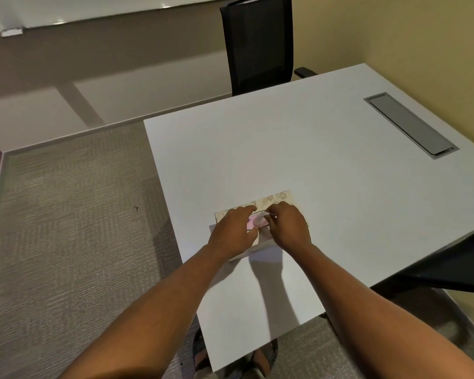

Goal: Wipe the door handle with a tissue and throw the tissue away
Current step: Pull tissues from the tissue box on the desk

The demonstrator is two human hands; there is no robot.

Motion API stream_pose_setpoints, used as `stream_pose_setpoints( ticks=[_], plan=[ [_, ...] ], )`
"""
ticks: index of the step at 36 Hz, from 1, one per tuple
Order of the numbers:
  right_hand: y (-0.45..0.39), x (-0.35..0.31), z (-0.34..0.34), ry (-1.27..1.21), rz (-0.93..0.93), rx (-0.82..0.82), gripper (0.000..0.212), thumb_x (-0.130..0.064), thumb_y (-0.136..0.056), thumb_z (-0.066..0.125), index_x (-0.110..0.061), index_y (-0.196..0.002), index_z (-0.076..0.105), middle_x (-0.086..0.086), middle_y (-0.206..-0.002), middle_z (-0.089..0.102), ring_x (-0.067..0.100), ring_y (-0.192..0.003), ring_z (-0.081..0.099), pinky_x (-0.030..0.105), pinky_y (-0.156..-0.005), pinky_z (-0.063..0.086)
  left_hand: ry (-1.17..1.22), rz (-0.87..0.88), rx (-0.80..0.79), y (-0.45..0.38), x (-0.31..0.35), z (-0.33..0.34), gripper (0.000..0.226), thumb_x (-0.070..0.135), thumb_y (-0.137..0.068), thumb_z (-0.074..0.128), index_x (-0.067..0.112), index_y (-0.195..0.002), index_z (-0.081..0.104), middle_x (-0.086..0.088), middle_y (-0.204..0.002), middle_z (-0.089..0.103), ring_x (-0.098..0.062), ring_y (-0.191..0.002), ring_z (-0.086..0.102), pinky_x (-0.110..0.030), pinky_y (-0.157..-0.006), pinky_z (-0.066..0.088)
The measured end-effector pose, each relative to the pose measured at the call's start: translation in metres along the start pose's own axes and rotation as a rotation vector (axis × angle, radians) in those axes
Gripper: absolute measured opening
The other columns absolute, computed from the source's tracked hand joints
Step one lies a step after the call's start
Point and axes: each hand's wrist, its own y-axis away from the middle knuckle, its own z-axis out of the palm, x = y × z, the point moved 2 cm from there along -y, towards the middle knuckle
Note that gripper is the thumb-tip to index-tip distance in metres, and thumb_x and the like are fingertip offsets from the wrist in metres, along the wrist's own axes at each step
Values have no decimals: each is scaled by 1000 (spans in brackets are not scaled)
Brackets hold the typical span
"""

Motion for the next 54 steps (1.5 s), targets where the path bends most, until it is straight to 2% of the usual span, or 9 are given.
stream_pose_setpoints(
  ticks=[8,16,20,25,29,38,45,49,54],
  plan=[
    [3,-10,-16,41,-37,62,19,-17,-96,56,-7,-96,72,12,-95,70,30,-87,62,28,-64,37,-12,3,11,4,-2,-4,61,24,-93,67,20,-151,49,1,-148,57,-21,-133,52,-34,-106,45],
    [14,-12,-31,23,-46,130,15,-15,-94,53,-9,-90,66,8,-91,66,28,-83,59,36,-65,50,36,16,3,6,7,-4,59,23,-94,66,18,-151,49,-1,-147,57,-22,-133,54,-39,-108,48],
    [22,-18,-42,-75,-66,197,22,-21,-89,46,-11,-93,65,5,-89,68,24,-78,60,34,-63,47,61,50,9,7,16,-2,43,24,-94,64,20,-136,60,0,-127,67,-22,-116,62,-36,-92,52],
    [29,-21,-54,-120,-70,250,17,-19,-93,52,-13,-98,67,3,-90,71,23,-80,62,31,-65,46,96,22,35,12,25,2,43,27,-99,59,20,-141,58,-1,-135,66,-22,-119,63,-38,-100,52],
    [41,-11,-61,-114,-27,265,19,-19,-97,53,-14,-106,69,2,-97,74,22,-87,65,29,-69,45,115,49,85,13,33,3,32,26,-103,55,16,-131,68,-1,-126,72,-20,-114,65,-33,-96,50],
    [83,13,-65,-140,117,310,19,-20,-97,53,-18,-105,70,-1,-94,74,20,-83,66,27,-68,44,200,272,22,16,53,16,21,21,-99,57,15,-112,73,8,-106,74,-6,-91,66,-28,-83,55],
    [131,12,-66,-191,263,420,20,-23,-96,53,-20,-103,71,-5,-93,74,15,-83,66,27,-71,49,245,398,-246,35,66,35,60,46,-85,62,27,-141,53,14,-128,62,1,-103,58,-17,-88,49],
    [157,6,-69,-188,326,529,20,-27,-96,53,-22,-102,72,-6,-91,75,9,-79,63,12,-65,41,173,520,-285,49,75,42,49,39,-90,66,25,-136,60,8,-124,67,-7,-107,62,-33,-92,56],
    [191,3,-67,-201,452,625,23,-28,-96,52,-26,-114,67,-5,-99,73,10,-86,65,15,-69,45,177,610,-323,68,86,47,28,32,-98,57,18,-116,74,5,-107,75,-12,-100,68,-43,-87,58]
  ],
)
